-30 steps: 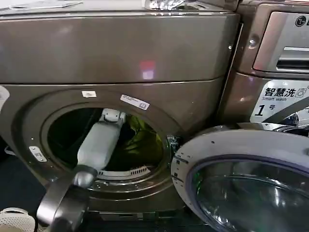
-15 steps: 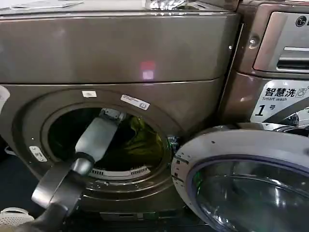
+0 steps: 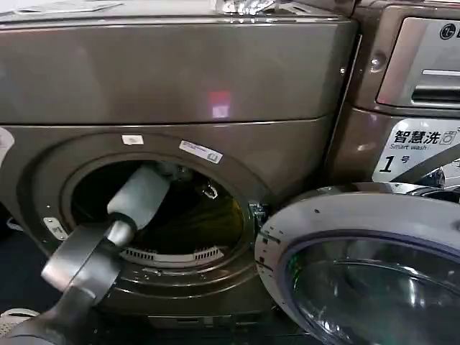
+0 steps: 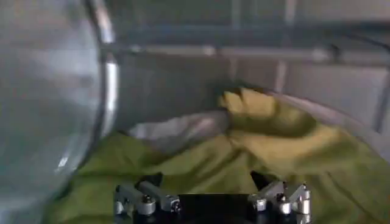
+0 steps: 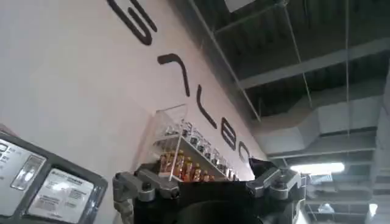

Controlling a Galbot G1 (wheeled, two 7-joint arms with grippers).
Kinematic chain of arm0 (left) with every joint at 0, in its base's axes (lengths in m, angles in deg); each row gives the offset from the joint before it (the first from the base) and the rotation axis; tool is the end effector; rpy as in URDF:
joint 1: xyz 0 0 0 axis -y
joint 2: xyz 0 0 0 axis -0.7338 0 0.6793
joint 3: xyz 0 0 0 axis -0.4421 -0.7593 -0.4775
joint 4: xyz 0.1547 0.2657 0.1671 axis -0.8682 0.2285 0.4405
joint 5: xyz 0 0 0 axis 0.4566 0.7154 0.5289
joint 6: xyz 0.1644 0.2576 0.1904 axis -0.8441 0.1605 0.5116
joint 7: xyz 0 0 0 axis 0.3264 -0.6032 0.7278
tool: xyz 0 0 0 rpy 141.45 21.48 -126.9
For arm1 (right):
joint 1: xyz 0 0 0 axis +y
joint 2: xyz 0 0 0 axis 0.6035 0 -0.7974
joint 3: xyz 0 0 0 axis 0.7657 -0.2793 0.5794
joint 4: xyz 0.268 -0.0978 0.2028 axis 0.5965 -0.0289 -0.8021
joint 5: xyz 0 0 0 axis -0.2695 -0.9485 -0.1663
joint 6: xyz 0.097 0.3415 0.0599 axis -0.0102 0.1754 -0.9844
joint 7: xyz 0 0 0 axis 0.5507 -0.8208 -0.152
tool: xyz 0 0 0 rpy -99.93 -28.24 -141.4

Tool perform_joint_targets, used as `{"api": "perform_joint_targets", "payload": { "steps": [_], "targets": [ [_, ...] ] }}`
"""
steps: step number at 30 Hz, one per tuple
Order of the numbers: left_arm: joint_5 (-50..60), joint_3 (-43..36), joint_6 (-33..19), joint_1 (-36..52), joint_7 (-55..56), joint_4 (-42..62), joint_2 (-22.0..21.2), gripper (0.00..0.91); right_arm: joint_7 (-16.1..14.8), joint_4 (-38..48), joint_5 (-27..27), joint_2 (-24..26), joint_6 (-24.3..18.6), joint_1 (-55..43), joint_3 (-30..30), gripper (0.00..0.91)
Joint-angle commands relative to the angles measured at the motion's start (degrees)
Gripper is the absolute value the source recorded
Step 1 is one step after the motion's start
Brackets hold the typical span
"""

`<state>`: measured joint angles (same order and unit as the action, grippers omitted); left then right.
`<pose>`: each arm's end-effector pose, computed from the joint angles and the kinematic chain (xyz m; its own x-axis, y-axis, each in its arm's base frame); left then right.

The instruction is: Grasp the clothes from the dryer.

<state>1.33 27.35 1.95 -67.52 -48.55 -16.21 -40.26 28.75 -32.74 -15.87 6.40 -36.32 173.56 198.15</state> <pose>0.6813 0.0271 -0.1540 -0.4158 0.5320 0.7376 0.8992 0.3619 0.2459 -0.0892 -0.3386 0.0362 -0.4986 0.5738 -0.6497 0.8271 0.5393 -0.1585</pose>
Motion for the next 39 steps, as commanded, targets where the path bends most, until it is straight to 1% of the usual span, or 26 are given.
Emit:
{"api": "perform_joint_targets", "payload": {
  "steps": [1, 7, 15, 22, 39],
  "targets": [
    [7.6, -7.0, -8.9, 2.5, -13.9, 5.8, -0.3, 0.907, -0.1, 0.0, 0.0, -0.1, 0.0, -0.1, -0.1, 0.907],
    [11.3, -8.7, -12.7, 2.8, -15.3, 7.3, -0.2, 0.907, -0.2, -0.1, -0.1, -0.1, 0.3, -0.1, 0.0, 0.907],
    [14.9, -10.9, -14.9, 2.4, -15.8, 8.2, -0.1, 0.907, -0.5, -0.1, 0.0, -0.3, 0.5, -0.4, -0.1, 0.907],
    [17.6, -11.3, -16.6, 2.3, -16.2, 7.9, -0.2, 0.907, -0.8, -0.2, 0.0, -0.3, 0.5, -0.6, -0.1, 0.907],
    [17.2, -10.3, -14.2, -0.2, -13.3, 10.2, -0.7, 0.907, -1.3, -0.5, -0.5, 0.0, 0.2, 0.2, 0.7, 0.907]
  ]
}}
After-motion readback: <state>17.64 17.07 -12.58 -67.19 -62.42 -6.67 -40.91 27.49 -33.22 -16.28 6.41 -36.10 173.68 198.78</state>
